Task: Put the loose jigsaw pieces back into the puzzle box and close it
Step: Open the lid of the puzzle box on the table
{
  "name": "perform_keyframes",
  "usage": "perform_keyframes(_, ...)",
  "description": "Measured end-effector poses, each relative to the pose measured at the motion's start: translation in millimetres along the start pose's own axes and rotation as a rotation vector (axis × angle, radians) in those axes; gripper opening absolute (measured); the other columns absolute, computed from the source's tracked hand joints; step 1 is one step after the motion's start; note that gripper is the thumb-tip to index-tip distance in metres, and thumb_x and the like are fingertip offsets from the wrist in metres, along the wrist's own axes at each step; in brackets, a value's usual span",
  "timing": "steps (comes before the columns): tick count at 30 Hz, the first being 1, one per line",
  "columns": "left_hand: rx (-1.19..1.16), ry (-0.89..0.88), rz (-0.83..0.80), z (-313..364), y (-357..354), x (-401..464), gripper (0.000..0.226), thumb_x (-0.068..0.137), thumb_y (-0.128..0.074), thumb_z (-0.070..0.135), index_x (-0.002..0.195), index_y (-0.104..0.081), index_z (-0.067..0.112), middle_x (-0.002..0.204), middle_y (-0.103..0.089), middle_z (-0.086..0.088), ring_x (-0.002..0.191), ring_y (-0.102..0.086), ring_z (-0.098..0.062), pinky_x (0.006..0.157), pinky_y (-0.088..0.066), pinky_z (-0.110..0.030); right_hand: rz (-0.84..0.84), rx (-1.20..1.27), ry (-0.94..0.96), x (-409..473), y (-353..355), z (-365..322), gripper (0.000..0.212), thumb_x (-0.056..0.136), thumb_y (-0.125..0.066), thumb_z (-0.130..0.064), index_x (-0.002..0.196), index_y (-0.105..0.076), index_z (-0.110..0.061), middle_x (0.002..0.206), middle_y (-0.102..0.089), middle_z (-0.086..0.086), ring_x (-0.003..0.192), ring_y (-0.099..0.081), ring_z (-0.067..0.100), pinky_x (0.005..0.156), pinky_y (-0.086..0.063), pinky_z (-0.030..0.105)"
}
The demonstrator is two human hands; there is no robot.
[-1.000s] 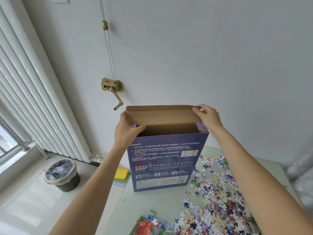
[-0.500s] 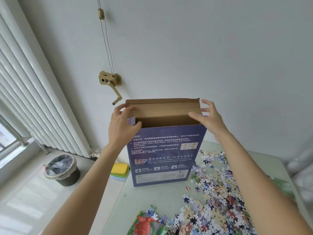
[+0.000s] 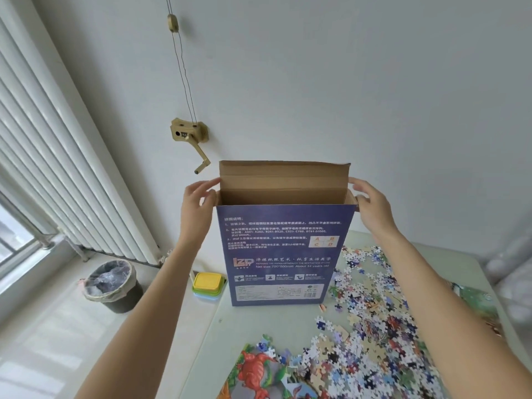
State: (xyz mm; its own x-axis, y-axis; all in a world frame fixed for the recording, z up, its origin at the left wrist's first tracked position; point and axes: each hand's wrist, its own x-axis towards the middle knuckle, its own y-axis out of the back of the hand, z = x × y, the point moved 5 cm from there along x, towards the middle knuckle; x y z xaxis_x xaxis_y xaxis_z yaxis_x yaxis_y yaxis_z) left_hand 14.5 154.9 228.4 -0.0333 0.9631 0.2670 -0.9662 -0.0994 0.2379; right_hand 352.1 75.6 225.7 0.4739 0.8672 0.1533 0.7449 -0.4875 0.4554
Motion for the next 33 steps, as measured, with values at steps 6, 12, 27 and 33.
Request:
perform_keyframes(6,0.028,0.026,-0.009,3.9,-13.5,-4.2,0.035,0.097,-0.042,0.023,0.129,-0.054,0.018,0.134,-0.045,0.000,0.120,-0.043,-0.007,0.101,-0.028,-0.019,-0.034,0.034,0.111,-16.5,-1.8,-10.5,0.036,0.100,-0.033,-0.037,0.136,-0.034,-0.034,0.131,-0.051,0.006,0.114,-0.052,0.019,0.093,-0.040,0.031)
perform_keyframes(12,0.095,-0.079,0.051,4.3,2.6,-1.8,0.052,0.084,-0.051,0.005,0.130,-0.046,0.029,0.125,-0.049,0.001,0.111,-0.048,-0.009,0.093,-0.037,-0.024,-0.109,-0.195,0.257,-16.5,-12.7,-25.8,0.044,0.098,-0.043,-0.027,0.140,-0.034,-0.036,0.112,-0.053,0.009,0.101,-0.053,0.020,0.088,-0.041,0.026)
perform_keyframes(27,0.293,-0.087,-0.093,-8.9,-12.9,-7.9,0.036,0.098,-0.034,0.032,0.131,-0.048,0.038,0.137,-0.049,0.009,0.127,-0.038,-0.013,0.099,-0.030,-0.028,-0.103,-0.256,0.039,-18.4,-15.9,-14.8,0.042,0.098,-0.035,-0.032,0.139,-0.035,-0.040,0.152,-0.022,0.001,0.137,-0.028,0.016,0.109,-0.024,0.040)
perform_keyframes(33,0.314,-0.150,-0.023,10.1,-2.5,-10.1,0.032,0.098,-0.040,0.034,0.124,-0.057,0.032,0.139,-0.046,0.007,0.127,-0.038,-0.014,0.099,-0.027,-0.026,-0.043,-0.130,0.086,-25.8,-3.8,-17.2,0.041,0.096,-0.043,-0.039,0.137,-0.040,-0.039,0.152,-0.024,-0.003,0.136,-0.030,0.011,0.108,-0.025,0.035)
